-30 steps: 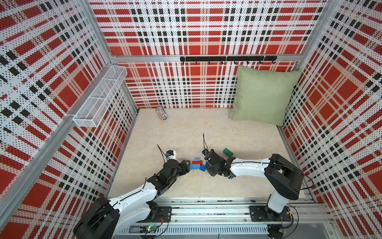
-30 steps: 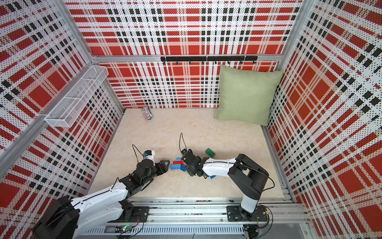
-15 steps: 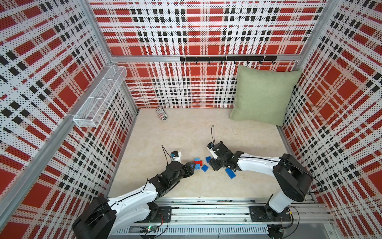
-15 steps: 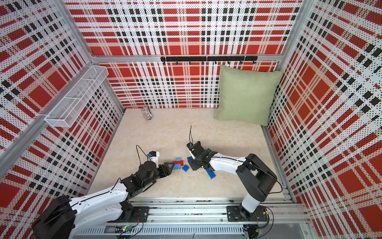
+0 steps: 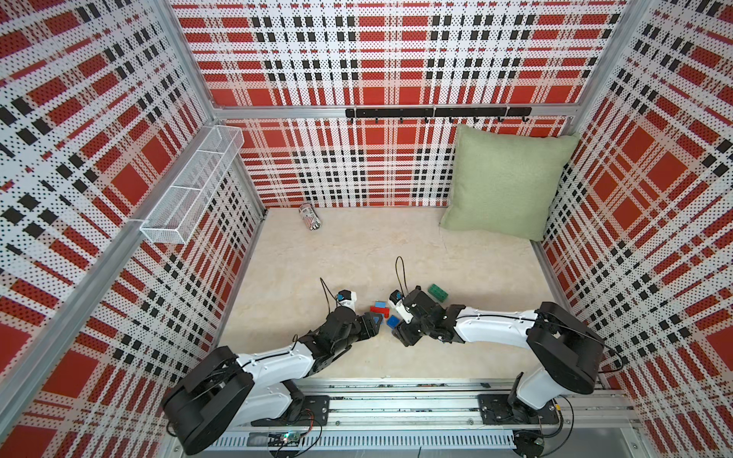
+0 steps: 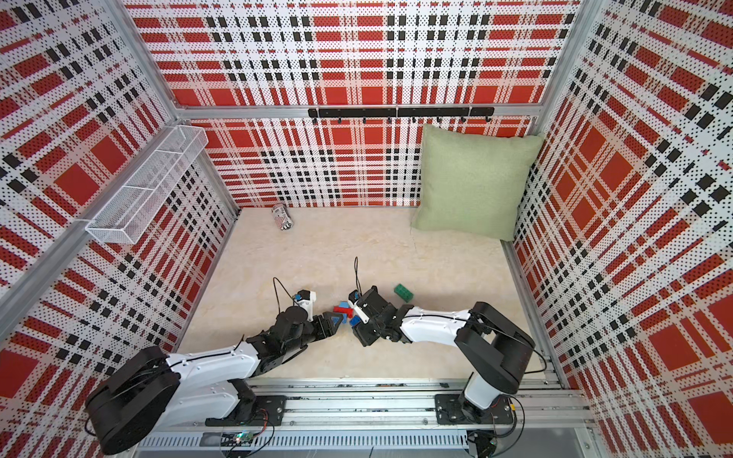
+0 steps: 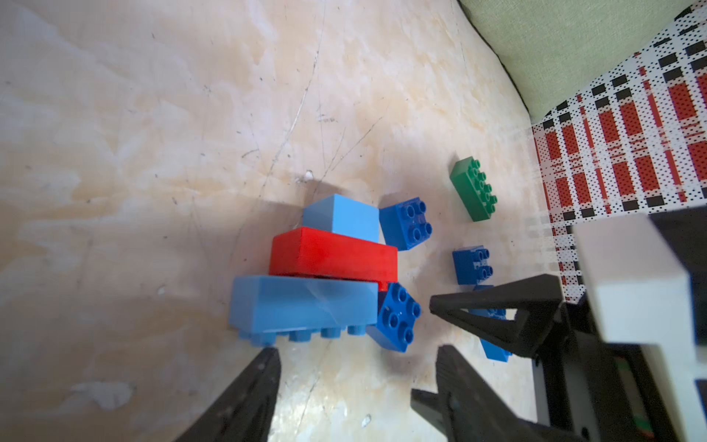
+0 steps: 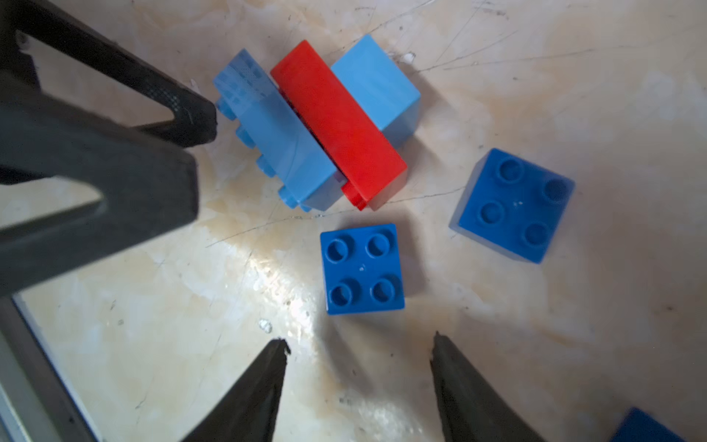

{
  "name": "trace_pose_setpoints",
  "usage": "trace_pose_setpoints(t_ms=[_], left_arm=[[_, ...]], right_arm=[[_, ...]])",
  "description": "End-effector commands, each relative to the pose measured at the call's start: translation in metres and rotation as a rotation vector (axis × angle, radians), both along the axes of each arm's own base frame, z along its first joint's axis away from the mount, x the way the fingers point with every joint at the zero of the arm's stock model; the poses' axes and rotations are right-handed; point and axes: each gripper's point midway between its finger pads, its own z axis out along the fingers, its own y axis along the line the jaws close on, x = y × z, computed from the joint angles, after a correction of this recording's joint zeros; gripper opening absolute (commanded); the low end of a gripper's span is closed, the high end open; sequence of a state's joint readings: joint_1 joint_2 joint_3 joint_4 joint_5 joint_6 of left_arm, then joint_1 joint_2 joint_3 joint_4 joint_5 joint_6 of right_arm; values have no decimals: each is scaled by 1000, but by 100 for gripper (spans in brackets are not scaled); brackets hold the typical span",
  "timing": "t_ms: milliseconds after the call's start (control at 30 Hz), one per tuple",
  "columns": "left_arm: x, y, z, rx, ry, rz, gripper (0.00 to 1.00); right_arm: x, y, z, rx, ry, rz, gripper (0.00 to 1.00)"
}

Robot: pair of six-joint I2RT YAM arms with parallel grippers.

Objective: Assemble a heart with lego
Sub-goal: Pick up the lego brick from the center of the board.

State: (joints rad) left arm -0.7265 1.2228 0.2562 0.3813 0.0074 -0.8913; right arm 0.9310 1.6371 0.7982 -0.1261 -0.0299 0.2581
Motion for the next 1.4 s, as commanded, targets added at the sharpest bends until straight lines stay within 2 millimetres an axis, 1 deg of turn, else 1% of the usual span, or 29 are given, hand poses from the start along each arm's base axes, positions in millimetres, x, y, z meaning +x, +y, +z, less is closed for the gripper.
trace_pose_setpoints(t_ms=[0, 100, 233, 267, 367, 433, 533, 600, 733, 833, 933, 1000, 1067, 1133, 1200, 1267, 1367], left_arm=[[15, -7, 16, -39, -55, -9, 69], [22, -6, 14, -25, -52, -16, 68], [32, 1, 9, 10, -59, -6, 68], [34, 2, 7, 10, -52, -12, 68], [34, 7, 3, 14, -41, -11, 67], [31, 10, 4, 8, -45, -6, 67], [26, 10, 10, -15, -55, -17, 67], [21, 9, 16, -29, -61, -27, 67], [13, 7, 41, -78, -130, -78, 70], [9, 6, 59, -109, -184, -130, 70], [5, -5, 76, -140, -230, -207, 70], [3, -10, 83, -171, -246, -227, 70], [-1, -16, 84, -195, -246, -247, 70], [-6, -25, 88, -221, -253, -285, 70], [-11, -37, 92, -230, -252, -327, 70], [-17, -48, 100, -253, -268, -373, 70], [-20, -56, 110, -285, -293, -403, 70]], right_arm=[[15, 8, -1, -14, -65, -19, 64], [20, 13, -4, -29, -75, -11, 63], [25, 12, -10, -60, -102, -6, 56], [26, 11, -11, -70, -109, -5, 53], [25, 11, -10, -85, -120, 11, 46], [23, 10, -7, -101, -141, 21, 41], [24, 8, 0, -102, -176, 24, 36], [25, 8, 9, -86, -205, 24, 36], [24, 5, 36, -71, -323, 32, 35], [16, 5, 57, -75, -440, 63, 34], [9, 7, 79, -40, -512, 81, 34], [5, 6, 92, 7, -538, 83, 33], [2, 2, 106, 41, -577, 75, 34], [-2, -2, 118, 73, -599, 71, 34], [-4, -5, 123, 80, -615, 78, 34], [-3, -8, 127, 68, -629, 79, 33], [-3, -9, 132, 63, -642, 78, 34]])
